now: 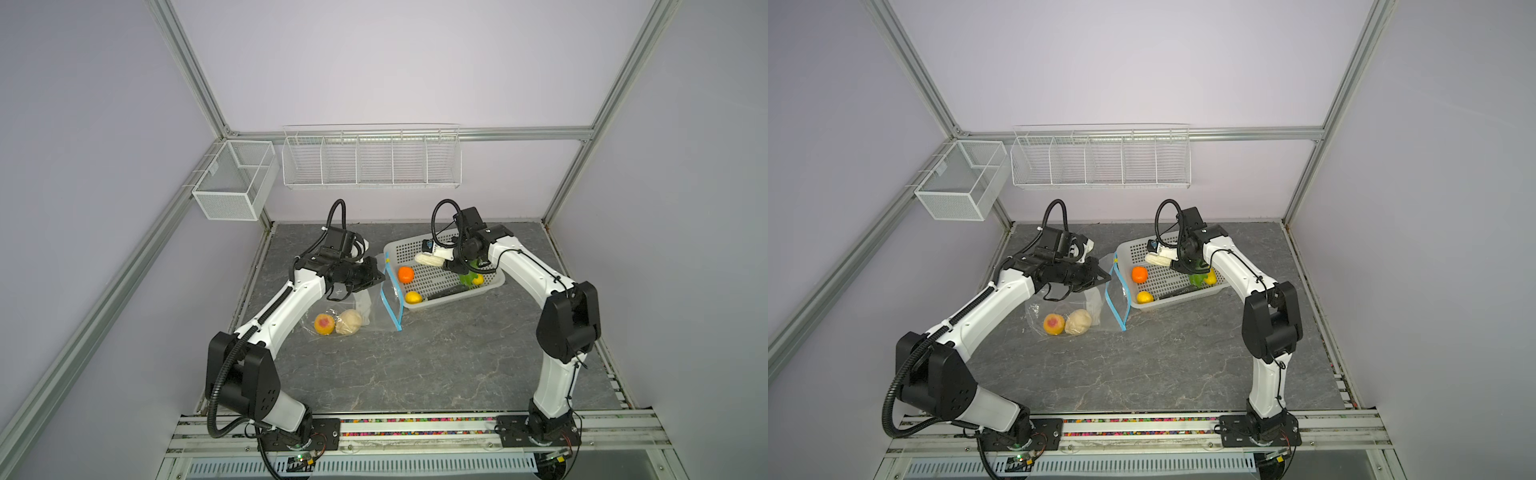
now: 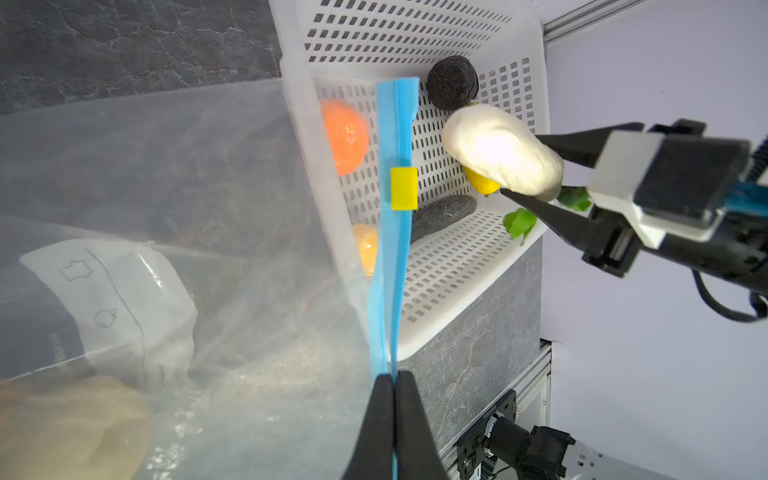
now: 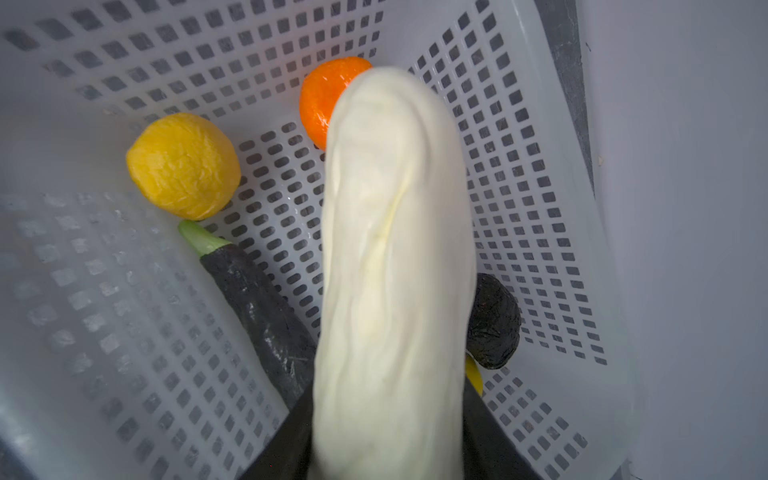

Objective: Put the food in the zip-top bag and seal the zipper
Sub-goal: 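Lift the white cucumber with the right gripper and carry it into the bag mouth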

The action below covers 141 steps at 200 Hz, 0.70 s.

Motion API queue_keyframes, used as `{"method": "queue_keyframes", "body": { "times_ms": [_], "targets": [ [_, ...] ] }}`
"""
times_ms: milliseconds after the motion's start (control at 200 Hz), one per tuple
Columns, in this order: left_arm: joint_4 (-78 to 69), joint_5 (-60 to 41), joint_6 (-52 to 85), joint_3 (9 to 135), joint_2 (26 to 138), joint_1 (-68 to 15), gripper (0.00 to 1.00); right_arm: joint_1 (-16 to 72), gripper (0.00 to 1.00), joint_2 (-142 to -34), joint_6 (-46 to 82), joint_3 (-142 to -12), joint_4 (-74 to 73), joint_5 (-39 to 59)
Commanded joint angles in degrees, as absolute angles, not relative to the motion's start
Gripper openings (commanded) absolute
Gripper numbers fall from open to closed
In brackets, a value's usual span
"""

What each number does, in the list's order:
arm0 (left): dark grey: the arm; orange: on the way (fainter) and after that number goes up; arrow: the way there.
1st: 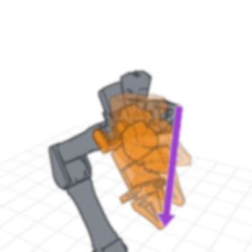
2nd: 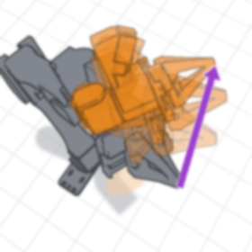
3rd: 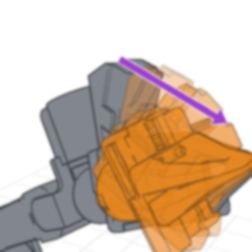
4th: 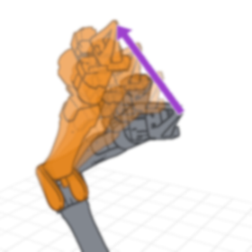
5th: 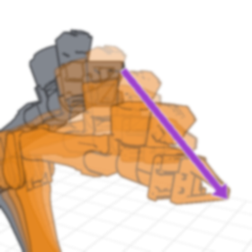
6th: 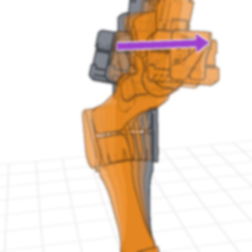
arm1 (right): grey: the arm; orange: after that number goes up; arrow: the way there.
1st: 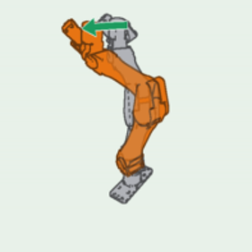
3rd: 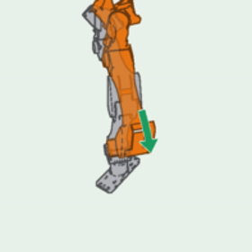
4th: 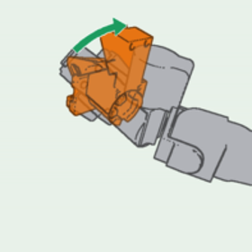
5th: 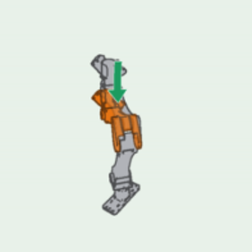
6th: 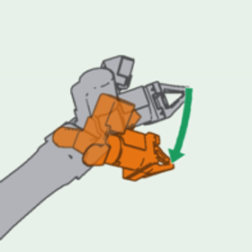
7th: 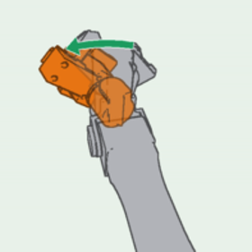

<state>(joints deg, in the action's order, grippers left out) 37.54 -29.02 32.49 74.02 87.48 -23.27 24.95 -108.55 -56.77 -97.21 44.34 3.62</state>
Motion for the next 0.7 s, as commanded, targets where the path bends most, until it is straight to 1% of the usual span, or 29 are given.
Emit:
{"method": "queue_keyframes", "body": {
  "times_ms": [0,345,500,700],
  "targets": [
    [38.9,-29.6,31.8,76.8,87.7,-23.0,0.0,27.4,0.45,-105.1,-55.8,-95.5,47.9,1.5],
    [39.2,-29.6,31.3,77.5,87.8,-23.0,0.0,34.9,0.46,-99.2,-55.8,-93.9,51.4,-1.4],
    [39.2,-29.7,31.3,77.6,87.7,-23.0,0.0,37.6,0.45,-98.4,-55.8,-94.0,53.2,-2.8],
    [39.0,-29.9,31.3,77.7,87.6,-23.0,0.0,40.6,0.45,-99.4,-56.0,-96.1,53.8,-1.9]
  ]
}}
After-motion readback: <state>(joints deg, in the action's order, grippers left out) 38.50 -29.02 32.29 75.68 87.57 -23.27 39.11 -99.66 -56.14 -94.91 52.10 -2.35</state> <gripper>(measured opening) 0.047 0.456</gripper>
